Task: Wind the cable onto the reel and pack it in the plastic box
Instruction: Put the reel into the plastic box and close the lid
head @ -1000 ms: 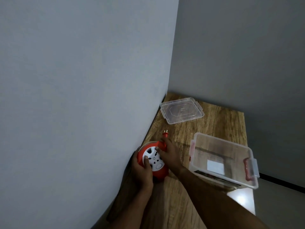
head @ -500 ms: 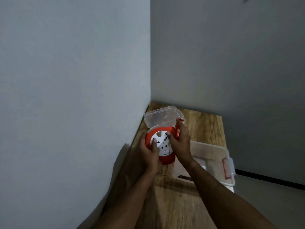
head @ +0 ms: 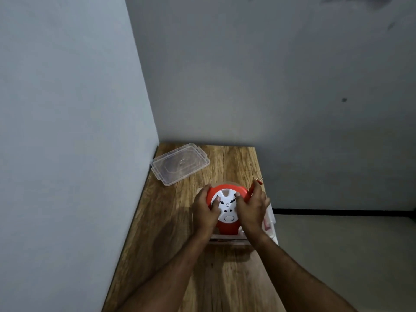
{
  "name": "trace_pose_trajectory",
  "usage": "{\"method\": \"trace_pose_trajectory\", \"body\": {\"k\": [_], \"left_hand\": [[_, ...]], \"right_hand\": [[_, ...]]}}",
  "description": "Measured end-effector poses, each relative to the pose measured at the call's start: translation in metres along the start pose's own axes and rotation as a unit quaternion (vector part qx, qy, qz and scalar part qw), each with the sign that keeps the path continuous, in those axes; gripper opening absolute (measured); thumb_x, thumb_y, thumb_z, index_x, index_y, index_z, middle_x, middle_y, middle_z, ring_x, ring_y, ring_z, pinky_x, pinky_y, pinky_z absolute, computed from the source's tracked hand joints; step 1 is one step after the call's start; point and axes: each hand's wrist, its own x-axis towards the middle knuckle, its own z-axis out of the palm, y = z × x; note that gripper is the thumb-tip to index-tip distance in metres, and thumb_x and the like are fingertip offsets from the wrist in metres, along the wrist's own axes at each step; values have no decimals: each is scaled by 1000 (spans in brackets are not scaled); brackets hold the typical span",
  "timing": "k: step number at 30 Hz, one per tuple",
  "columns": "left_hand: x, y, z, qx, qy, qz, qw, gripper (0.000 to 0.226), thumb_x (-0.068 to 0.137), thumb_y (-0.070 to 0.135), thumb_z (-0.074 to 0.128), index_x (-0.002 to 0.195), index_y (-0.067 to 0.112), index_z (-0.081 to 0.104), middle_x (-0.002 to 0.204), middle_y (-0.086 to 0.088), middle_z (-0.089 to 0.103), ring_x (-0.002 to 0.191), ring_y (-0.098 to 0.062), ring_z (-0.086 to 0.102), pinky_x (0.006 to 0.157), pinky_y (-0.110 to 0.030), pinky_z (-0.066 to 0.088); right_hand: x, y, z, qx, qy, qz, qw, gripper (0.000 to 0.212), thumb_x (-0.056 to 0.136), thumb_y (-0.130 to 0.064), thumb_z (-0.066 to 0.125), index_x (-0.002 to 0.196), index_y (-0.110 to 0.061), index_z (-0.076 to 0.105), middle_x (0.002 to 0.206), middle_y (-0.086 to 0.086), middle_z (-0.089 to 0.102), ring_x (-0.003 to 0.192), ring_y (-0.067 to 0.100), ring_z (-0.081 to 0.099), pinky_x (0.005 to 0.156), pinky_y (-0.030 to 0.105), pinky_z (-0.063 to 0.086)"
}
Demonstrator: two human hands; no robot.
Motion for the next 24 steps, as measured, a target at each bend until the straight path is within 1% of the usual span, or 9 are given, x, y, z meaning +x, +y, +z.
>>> {"method": "trace_pose_trajectory", "body": {"k": [2,4,6,7,9,12,18,22,24], "left_hand": [[2,-2,4,42,-11,15,999,51,94,20,66,143,15,52,140,-2,59,126,-17,57,102,-39,53],[4,-5,7,70,-25,17,997,51,93,11,66,142,14,53,140,-2,59,128,-17,56,105,-35,51],[2,-9,9,81,-39,15,996,50,93,4,64,142,14,54,142,-2,59,132,-16,54,108,-32,48],[2,-10,11,82,-45,19,995,51,93,2,63,141,13,54,144,-2,58,135,-16,52,110,-33,46],[2,-13,14,89,-54,30,994,50,94,2,63,142,13,54,146,-2,56,138,-16,48,114,-37,43],[2,-13,14,102,-48,33,993,51,94,4,64,143,12,52,148,-1,54,139,-15,46,116,-37,41],[2,-14,13,108,-55,39,992,58,91,-2,64,145,13,51,149,2,53,140,-10,45,116,-28,38],[2,-12,13,103,-57,38,992,56,91,3,67,144,13,52,149,1,53,140,-12,45,116,-30,39],[1,-11,12,100,-58,41,992,56,92,5,67,144,13,51,149,1,53,140,-13,45,116,-30,38]], "right_hand": [[-4,7,-1,-13,-13,21,1000,67,91,-17,65,151,-16,35,138,13,52,133,30,37,102,42,36],[-9,12,0,-19,-24,37,999,67,91,-15,65,150,-13,35,140,14,50,135,31,38,105,42,36],[-14,15,2,-38,-21,28,999,66,88,-14,68,146,-11,38,135,14,53,133,33,42,106,44,39],[-16,15,4,-46,-18,21,999,63,87,-12,69,143,-9,41,131,14,56,130,33,46,105,44,41],[-18,13,10,-67,-15,17,998,59,86,-9,69,139,-7,44,124,14,59,125,34,49,103,46,44],[-14,10,13,-94,-17,32,995,56,84,-9,69,135,-5,47,122,15,60,123,34,50,101,45,46],[-8,20,13,-100,-30,47,993,37,87,-12,65,121,-3,54,112,13,65,110,32,60,94,46,53],[-8,19,11,-108,-37,34,993,38,89,-11,63,125,-3,53,108,13,68,104,32,64,87,45,56],[-10,19,8,-114,-49,26,992,42,94,-14,60,134,-4,48,107,12,69,100,28,65,76,35,54]]}}
